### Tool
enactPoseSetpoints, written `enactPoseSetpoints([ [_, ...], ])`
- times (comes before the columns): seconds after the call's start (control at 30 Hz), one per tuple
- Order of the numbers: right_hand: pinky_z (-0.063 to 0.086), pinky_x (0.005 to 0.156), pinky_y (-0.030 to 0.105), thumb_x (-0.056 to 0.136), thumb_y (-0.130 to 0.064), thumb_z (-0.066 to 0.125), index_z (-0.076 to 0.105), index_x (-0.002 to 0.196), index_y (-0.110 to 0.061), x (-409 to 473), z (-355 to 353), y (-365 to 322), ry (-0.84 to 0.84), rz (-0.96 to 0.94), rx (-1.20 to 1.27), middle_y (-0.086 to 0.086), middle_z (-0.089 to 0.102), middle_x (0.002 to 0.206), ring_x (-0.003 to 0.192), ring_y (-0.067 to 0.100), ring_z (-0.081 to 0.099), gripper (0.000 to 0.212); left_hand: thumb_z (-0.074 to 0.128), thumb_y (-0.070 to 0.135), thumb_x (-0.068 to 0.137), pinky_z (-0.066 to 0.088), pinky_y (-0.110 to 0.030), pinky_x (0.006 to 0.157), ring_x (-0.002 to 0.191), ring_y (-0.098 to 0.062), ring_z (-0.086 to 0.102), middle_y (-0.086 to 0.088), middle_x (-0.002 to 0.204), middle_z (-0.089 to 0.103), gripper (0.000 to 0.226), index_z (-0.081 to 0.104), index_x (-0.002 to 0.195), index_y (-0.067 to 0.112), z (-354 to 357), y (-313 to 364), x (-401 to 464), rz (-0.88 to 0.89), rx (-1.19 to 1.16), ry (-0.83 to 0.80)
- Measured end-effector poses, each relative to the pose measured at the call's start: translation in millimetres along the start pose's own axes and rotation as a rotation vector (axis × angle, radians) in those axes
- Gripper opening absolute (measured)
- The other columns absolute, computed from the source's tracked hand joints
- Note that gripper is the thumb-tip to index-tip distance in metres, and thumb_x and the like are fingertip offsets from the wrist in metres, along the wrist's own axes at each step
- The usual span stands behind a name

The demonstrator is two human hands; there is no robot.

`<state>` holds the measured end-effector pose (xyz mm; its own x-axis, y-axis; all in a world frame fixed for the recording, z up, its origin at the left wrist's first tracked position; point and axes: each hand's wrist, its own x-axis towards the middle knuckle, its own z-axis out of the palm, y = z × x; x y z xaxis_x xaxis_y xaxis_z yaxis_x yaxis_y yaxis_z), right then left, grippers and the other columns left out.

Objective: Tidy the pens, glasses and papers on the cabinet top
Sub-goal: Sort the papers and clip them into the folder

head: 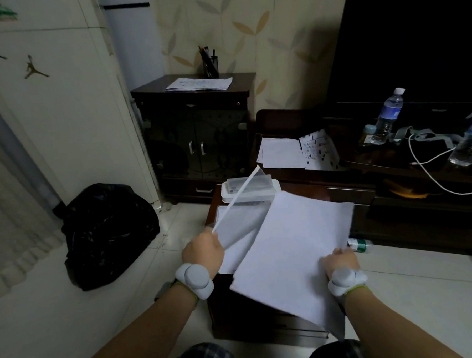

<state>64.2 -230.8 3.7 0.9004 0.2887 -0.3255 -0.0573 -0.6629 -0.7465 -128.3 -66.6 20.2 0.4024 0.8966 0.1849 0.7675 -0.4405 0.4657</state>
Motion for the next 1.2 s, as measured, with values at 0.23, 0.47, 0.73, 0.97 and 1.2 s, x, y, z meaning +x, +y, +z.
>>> enactPoseSetpoints([
  [0.23,0.039,0.097,0.034,0.097,-0.004,0.038,0.049,0.123,0.009,9,9,-10,0.019,0.091,-0.012,0.022,0.052,0.129,0.123,0.033,0.048,0.031,0.050,0.020,0.082,0.041,-0.031,0.056,0.064,-0.031,0.054,-0.013,0.063,0.054,0.039,0.027,0.051,0.015,-7,23,-11,0.091,-0.045,-0.009],
  [0.47,0.039,0.080,0.036,0.094,-0.006,0.044,0.049,0.122,0.010,6,12,5,0.071,0.100,0.028,0.026,0.055,0.123,0.115,0.038,0.052,0.032,0.045,0.022,0.078,0.037,-0.028,0.054,0.068,-0.032,0.063,-0.011,0.075,0.066,0.011,0.045,0.071,0.014,-20,47,-34,0.405,0.266,0.003],
  [0.73,0.038,0.100,0.035,0.097,-0.013,0.043,0.053,0.122,0.005,3,18,-15,0.041,-0.060,0.117,0.023,0.057,0.127,0.120,0.039,0.051,0.032,0.082,0.015,0.026,0.015,-0.014,0.040,0.026,-0.013,0.043,0.002,0.036,0.045,0.038,0.049,0.045,0.020,-15,62,-49,0.708,0.482,-0.047],
  [0.97,0.033,0.078,0.029,0.098,-0.012,0.044,0.055,0.117,0.011,6,33,-43,0.040,-0.173,0.299,0.025,0.059,0.121,0.115,0.037,0.054,0.032,0.079,0.009,0.022,0.011,-0.016,0.045,0.026,-0.010,0.039,0.006,0.038,0.042,0.042,0.049,0.049,0.022,-10,64,-44,0.785,0.556,-0.064],
  [1.2,0.037,0.088,0.033,0.098,-0.011,0.042,0.053,0.113,0.015,24,48,-40,0.033,-0.130,0.300,0.030,0.058,0.119,0.111,0.039,0.053,0.032,0.079,0.011,0.015,-0.009,-0.017,0.057,0.024,-0.011,0.038,0.004,0.036,0.041,0.045,0.048,0.045,0.021,9,55,-18,0.712,0.594,-0.114],
])
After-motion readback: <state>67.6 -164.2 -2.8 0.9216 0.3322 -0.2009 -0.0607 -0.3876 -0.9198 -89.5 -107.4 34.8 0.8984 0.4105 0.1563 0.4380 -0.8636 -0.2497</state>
